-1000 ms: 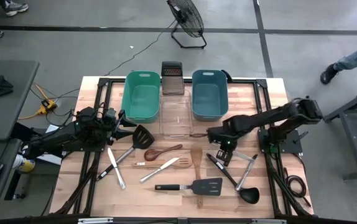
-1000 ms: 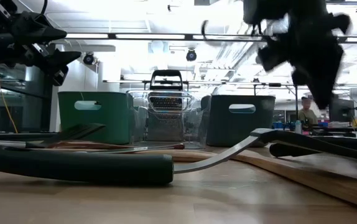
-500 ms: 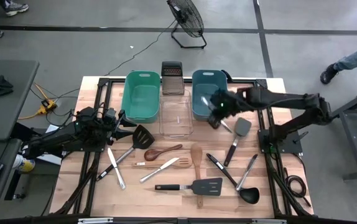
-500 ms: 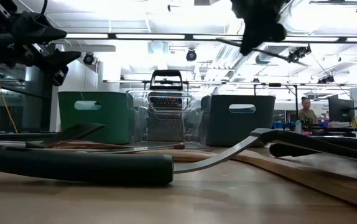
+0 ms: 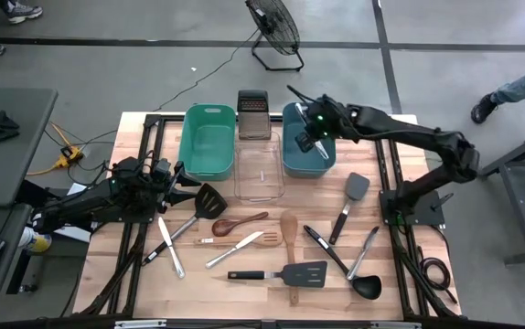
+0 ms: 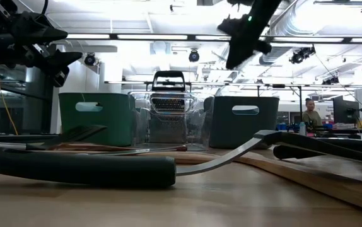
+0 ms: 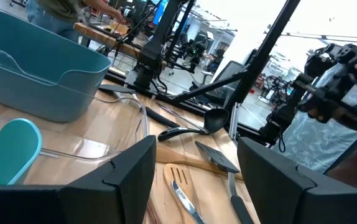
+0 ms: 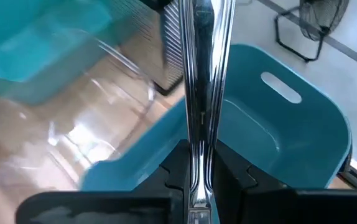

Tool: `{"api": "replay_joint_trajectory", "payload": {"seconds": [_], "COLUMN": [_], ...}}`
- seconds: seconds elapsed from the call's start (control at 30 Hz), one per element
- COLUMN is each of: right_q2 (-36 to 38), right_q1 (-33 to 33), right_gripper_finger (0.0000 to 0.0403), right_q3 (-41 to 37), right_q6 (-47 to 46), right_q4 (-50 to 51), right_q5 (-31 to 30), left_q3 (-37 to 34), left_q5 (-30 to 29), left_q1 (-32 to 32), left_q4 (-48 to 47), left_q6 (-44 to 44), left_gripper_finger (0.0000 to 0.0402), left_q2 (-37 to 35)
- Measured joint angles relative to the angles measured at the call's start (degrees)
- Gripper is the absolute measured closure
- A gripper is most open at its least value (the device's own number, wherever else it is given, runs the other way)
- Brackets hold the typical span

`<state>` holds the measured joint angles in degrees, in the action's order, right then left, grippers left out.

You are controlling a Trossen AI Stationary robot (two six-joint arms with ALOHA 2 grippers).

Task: Pick & Place Kitchen Items
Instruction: Put the table knife into the blue bin

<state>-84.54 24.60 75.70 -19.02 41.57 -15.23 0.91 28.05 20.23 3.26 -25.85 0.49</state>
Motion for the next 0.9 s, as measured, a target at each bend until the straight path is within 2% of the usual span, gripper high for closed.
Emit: {"api": "replay_joint_trajectory", "payload": {"seconds": [0.37, 0.57, 0.73, 0.9], "right_q2": [-11.48, -14.47, -16.07, -17.83], "right_q1": [8.94, 10.75, 11.48, 11.87], "right_gripper_finger": [0.0368, 0.0368, 0.0358, 0.0361], "right_q3": [0.0, 0.0, 0.0, 0.0], "right_q6": [0.64, -0.85, -2.75, -3.42], "right_q4": [-0.74, -1.2, -1.14, -1.14], "right_q5": [7.87, 12.54, 12.75, 15.72], "left_q3": [0.01, 0.01, 0.0, 0.01], "left_q5": [0.0, 0.0, 0.0, 0.01], "left_q1": [0.0, -0.01, 0.0, 0.0], "left_q4": [0.01, 0.0, -0.01, -0.02], "left_q6": [0.0, 0.0, 0.0, 0.0], "left_gripper_finger": [0.0178, 0.0178, 0.0178, 0.0178], "left_q2": [0.02, 0.01, 0.0, 0.01]}}
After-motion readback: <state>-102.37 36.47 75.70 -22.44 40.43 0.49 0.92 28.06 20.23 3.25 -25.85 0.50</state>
